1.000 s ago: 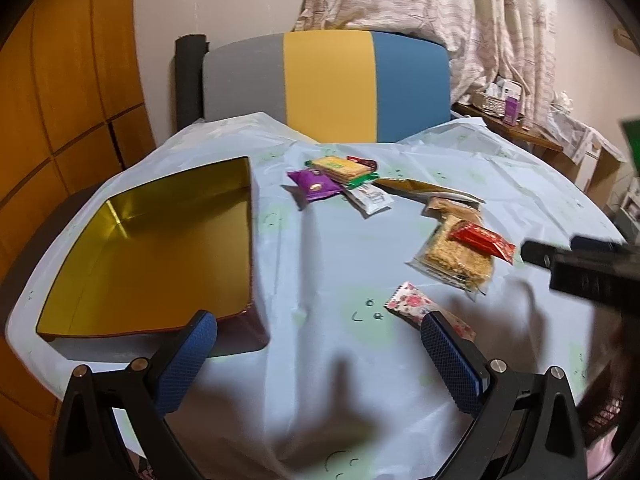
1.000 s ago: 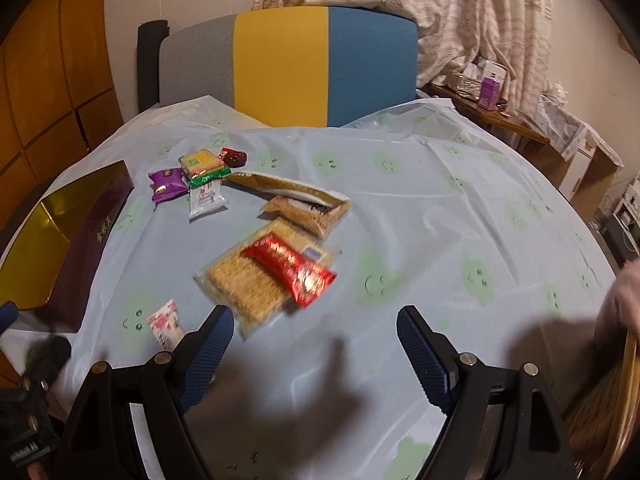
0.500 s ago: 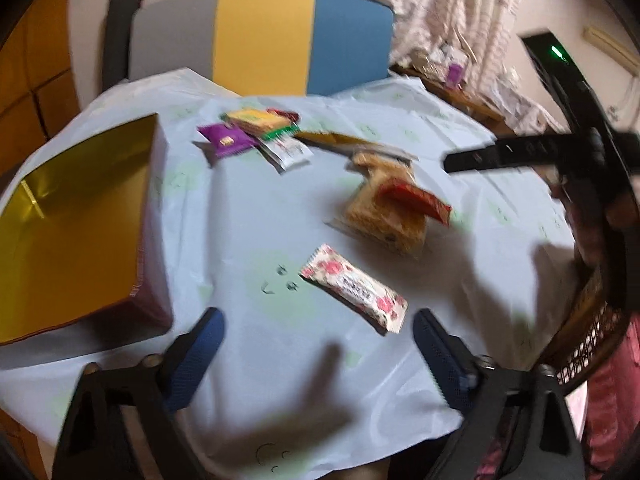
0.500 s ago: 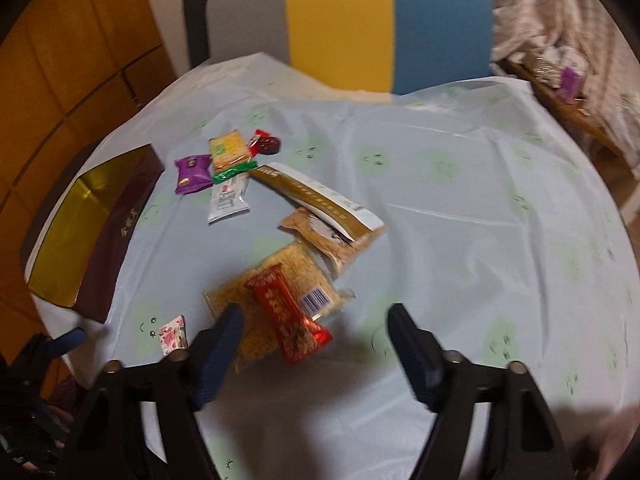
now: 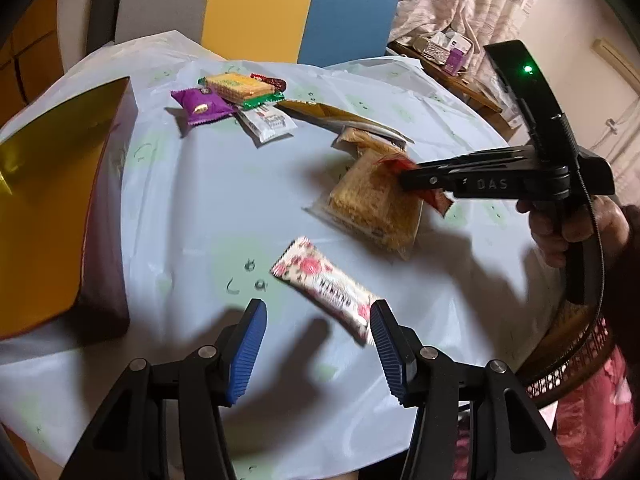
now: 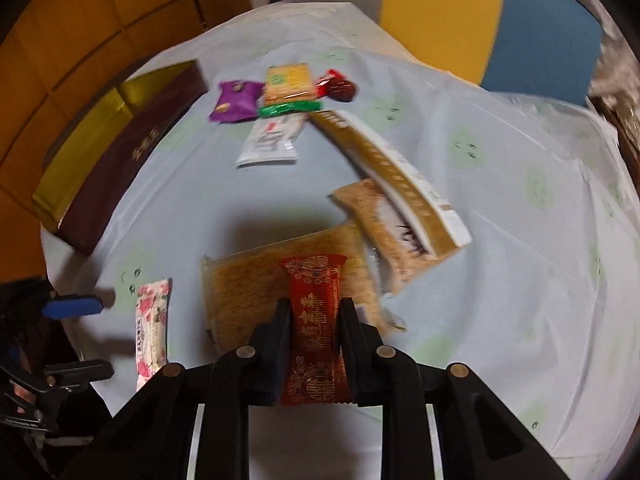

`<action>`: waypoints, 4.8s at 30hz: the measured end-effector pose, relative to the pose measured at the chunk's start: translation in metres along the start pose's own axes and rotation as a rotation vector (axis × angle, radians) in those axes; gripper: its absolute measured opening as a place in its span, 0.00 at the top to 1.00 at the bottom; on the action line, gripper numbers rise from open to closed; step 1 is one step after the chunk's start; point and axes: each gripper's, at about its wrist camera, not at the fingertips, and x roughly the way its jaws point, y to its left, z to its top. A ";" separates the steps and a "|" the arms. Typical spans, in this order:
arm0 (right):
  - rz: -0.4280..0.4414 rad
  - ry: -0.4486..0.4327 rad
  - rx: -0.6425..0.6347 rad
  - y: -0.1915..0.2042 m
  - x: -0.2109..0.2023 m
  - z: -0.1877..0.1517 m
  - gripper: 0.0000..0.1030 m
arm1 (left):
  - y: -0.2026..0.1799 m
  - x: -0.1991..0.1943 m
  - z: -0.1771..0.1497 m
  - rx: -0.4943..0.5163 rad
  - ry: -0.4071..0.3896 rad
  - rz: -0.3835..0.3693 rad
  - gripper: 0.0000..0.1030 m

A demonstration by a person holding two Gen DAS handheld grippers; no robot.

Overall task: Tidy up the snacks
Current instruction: 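Move left tool to the pink floral bar while right tool grasps the clear rice cracker bag, then grasp the pink floral bar with the left tool and drop it into the gold tin, then carry the rice cracker bag into the gold tin and open the right tool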

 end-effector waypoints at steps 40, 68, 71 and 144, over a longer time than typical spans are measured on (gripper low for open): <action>0.345 0.131 0.495 -0.049 0.021 0.001 0.19 | -0.009 0.027 -0.001 0.097 -0.007 -0.018 0.61; -0.087 0.035 0.391 0.030 0.049 0.021 0.14 | 0.019 0.003 -0.020 0.089 -0.099 -0.072 0.61; -0.110 0.028 0.363 0.037 0.055 0.016 0.12 | 0.021 0.007 -0.022 0.073 -0.068 -0.094 0.51; -0.106 -0.056 0.268 0.053 0.036 -0.018 0.22 | 0.012 0.006 -0.034 0.177 -0.166 0.046 0.57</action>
